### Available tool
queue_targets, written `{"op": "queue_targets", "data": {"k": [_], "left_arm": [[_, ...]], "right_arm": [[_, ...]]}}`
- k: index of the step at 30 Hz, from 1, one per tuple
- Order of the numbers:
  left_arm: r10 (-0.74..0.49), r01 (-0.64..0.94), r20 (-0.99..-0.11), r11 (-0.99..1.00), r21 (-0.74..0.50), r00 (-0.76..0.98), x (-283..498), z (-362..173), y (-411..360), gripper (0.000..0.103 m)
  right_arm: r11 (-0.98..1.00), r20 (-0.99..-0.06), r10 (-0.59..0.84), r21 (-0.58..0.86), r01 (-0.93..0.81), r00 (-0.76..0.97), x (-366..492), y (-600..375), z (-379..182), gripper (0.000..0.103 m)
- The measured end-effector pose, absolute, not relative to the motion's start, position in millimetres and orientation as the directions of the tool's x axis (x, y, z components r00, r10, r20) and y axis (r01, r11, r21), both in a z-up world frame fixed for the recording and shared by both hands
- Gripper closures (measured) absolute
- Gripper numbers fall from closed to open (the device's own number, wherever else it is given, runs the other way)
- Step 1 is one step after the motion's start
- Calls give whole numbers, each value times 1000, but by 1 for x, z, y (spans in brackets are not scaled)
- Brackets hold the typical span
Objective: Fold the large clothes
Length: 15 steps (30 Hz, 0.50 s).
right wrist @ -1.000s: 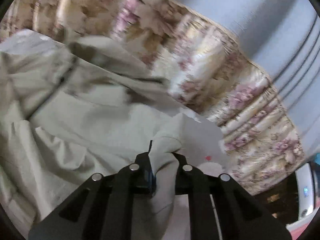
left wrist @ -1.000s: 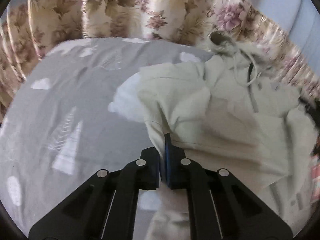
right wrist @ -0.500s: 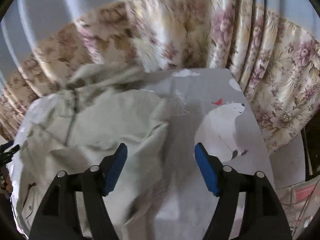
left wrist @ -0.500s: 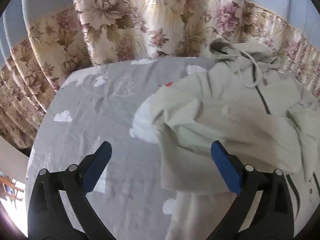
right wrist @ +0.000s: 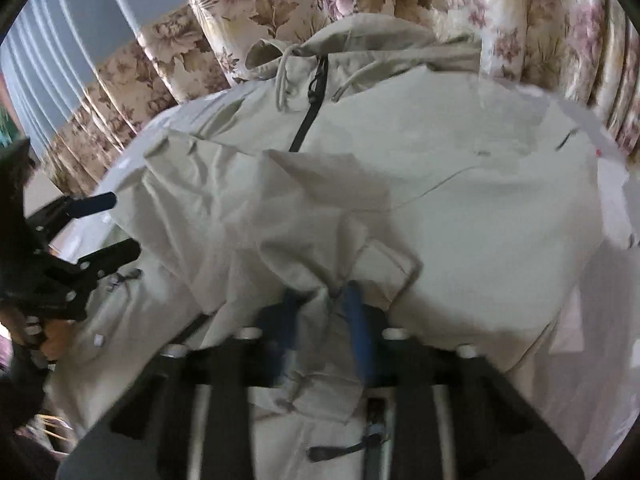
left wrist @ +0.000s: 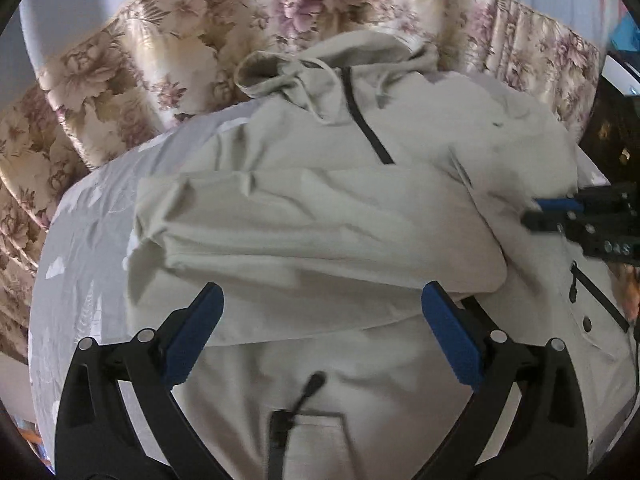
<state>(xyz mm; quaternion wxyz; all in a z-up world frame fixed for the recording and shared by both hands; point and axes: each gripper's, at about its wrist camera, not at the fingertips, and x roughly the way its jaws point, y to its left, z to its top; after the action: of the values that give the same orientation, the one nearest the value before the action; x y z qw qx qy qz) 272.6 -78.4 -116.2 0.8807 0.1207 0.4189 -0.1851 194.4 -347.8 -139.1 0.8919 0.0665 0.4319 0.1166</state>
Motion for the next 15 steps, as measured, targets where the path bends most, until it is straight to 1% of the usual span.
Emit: {"op": "queue_targets", "data": {"k": [1,3,4,5,6,8,9,10,11,12,13,14,15], "left_arm": [[-231,428,-785,903,48,575,273,-117,-79,4],[-228,418,-788,907,41,571,273,-119,-76,4],[-223,412,-794,911,37,565,275,-120,-74,4],[-223,409,-800,912,30,557,276,-122,-73,4],[-225,408,-805,913,23,549,277,-124,-70,4],[-228,406,-814,914,11,534,279,-128,-69,4],[-227,404,-816,915,8,531,280,-129,-69,4],[-225,402,-817,916,9,531,280,-130,-69,4],[-219,396,-817,918,12,533,281,-131,-69,4],[-218,394,-816,919,12,535,281,-130,-69,4],[-224,398,-816,918,8,533,281,-131,-69,4],[-232,405,-817,914,3,529,282,-131,-70,4],[-233,409,-818,913,3,526,282,-132,-71,4]], "right_arm": [[976,-751,219,170,-139,623,193,-349,-135,97],[997,-715,79,47,-65,694,186,-370,-112,98],[999,-686,-26,-33,5,727,184,-386,-95,98],[995,-666,-100,-85,57,739,185,-398,-87,100],[963,-615,-268,-198,184,741,183,-426,-71,101],[901,-577,-434,-294,319,692,184,-465,-59,100],[867,-580,-498,-311,390,645,185,-497,-57,100],[845,-591,-531,-317,431,607,186,-519,-57,99],[804,-598,-585,-340,487,548,187,-544,-60,96],[771,-616,-615,-343,536,491,186,-567,-64,96],[794,-651,-558,-239,559,514,176,-584,-63,93],[825,-669,-482,-129,550,566,168,-589,-63,73],[865,-685,-291,110,489,668,156,-594,-67,36]]}}
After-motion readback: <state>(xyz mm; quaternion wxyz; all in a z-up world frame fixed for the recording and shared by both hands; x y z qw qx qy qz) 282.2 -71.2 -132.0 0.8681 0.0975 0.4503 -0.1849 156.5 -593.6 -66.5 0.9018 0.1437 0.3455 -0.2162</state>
